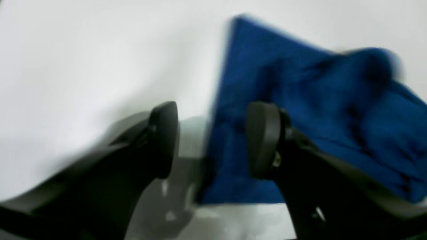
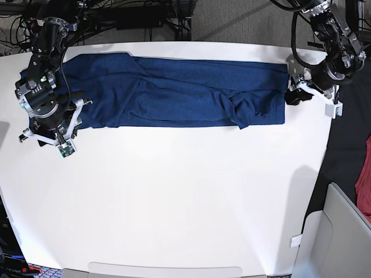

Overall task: Fold the T-shirt properly
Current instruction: 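Grasp the strip end with the left gripper and pull it outward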

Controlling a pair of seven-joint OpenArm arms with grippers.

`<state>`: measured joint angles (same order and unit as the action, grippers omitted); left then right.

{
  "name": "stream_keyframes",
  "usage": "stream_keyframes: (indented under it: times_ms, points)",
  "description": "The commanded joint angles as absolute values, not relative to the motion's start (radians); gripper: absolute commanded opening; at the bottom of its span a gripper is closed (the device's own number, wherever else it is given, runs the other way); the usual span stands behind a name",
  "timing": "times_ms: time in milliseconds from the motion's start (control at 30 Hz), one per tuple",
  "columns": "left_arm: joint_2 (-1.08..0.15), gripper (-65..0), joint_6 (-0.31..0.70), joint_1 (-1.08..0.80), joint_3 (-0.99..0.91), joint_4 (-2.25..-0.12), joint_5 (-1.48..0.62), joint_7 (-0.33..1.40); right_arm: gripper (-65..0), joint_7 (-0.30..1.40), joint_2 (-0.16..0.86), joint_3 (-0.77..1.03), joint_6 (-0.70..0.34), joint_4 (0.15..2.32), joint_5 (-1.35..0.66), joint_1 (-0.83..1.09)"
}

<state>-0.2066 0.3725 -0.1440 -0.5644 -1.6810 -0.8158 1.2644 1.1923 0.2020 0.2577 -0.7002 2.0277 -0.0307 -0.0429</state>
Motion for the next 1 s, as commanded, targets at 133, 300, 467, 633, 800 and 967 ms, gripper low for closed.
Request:
stream_keyframes:
  times_ms: [133, 300, 467, 633, 800, 967]
  points:
    - [-0.223, -32.5, 0.443, -0.143, -0.568, -1.61, -0.835, 1.279, -40.3, 1.173, 0.219, 0.269, -0.698, 2.045, -0.038, -0.03]
    - [-0.222, -32.5, 0.449, -0.114, -0.567, -1.521, -0.837, 1.279, -40.3, 1.173, 0.223, 0.269, -0.698, 2.045, -0.038, -0.022]
    - [-0.222, -32.5, 0.45, -0.114, -0.565, -1.498, -0.92, 1.28, -40.3, 1.173, 0.225, 0.269, -0.698, 2.045, -0.038, -0.022]
    - [-0.223, -32.5, 0.45, -0.119, -0.487, -1.497, -0.978, 1.282, -40.3, 1.173, 0.223, 0.269, -0.698, 2.045, -0.038, -0.022]
    - [-0.217, -32.6, 0.45, -0.12, -0.43, -1.497, -0.978, 1.28, -40.3, 1.173, 0.225, 0.269, -0.698, 2.045, -0.038, -0.022]
    - [-0.216, -35.4, 0.45, -0.116, -0.387, -1.497, -0.978, 1.274, -40.3, 1.173, 0.225, 0.269, -0.698, 2.045, -0.038, -0.022]
